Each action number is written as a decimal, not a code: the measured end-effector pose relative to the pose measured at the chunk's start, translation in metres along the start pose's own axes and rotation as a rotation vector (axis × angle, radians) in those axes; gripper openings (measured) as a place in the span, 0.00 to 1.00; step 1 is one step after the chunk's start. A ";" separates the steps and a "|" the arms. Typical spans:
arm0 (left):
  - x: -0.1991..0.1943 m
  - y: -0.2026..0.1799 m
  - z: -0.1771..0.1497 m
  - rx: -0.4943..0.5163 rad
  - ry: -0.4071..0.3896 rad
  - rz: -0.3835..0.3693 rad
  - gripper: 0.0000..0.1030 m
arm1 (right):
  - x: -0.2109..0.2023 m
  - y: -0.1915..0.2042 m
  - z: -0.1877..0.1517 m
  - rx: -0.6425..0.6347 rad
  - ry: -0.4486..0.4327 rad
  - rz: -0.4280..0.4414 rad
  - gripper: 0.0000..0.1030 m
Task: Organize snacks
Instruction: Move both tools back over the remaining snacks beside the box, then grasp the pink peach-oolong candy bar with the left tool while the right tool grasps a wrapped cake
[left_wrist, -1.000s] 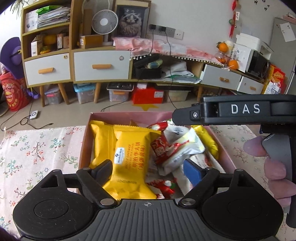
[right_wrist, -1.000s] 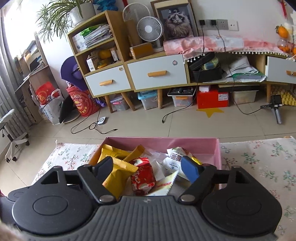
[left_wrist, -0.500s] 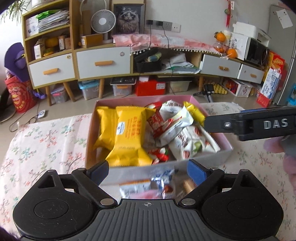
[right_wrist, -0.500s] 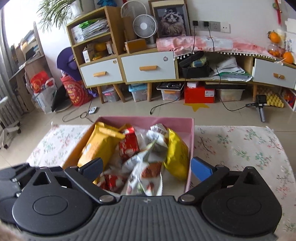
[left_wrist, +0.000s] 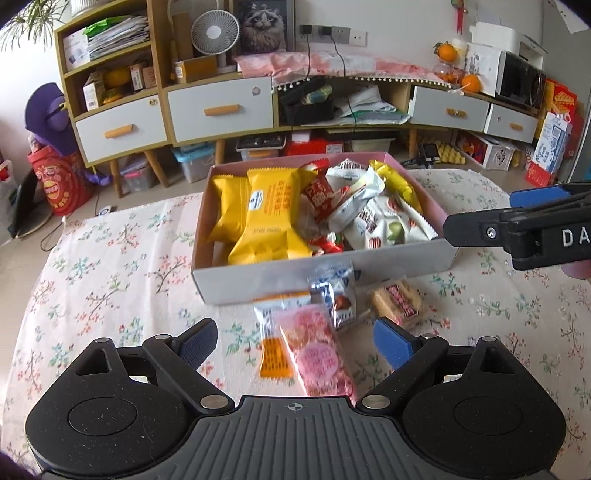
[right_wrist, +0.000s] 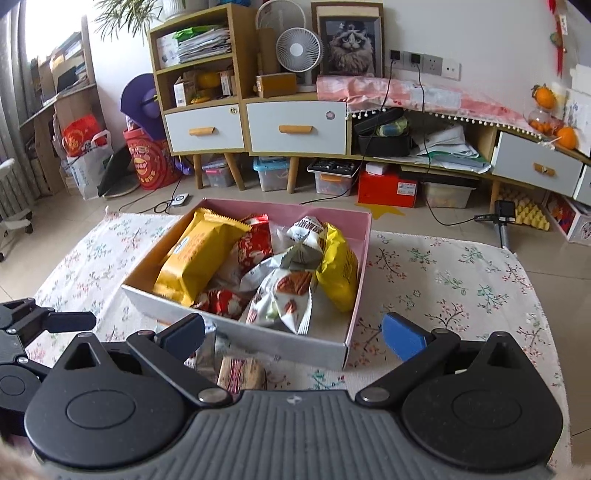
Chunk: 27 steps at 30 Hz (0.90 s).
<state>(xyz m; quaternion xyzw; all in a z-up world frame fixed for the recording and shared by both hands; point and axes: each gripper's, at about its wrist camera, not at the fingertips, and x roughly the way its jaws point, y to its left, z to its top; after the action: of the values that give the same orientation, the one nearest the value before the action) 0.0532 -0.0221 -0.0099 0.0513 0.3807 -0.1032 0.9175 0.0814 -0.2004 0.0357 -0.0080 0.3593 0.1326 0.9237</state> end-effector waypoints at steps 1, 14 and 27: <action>-0.001 0.000 -0.002 -0.008 0.002 0.003 0.90 | -0.002 0.002 -0.002 -0.005 -0.001 -0.004 1.00; 0.005 0.007 -0.029 -0.069 0.053 0.038 0.90 | 0.008 0.009 -0.040 -0.039 0.068 -0.052 1.00; 0.020 -0.006 -0.026 -0.134 0.101 -0.043 0.43 | 0.020 0.007 -0.047 0.011 0.119 -0.022 0.99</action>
<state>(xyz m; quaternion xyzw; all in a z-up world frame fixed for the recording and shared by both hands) 0.0479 -0.0261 -0.0431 -0.0135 0.4335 -0.0944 0.8961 0.0629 -0.1939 -0.0121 -0.0146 0.4143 0.1199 0.9021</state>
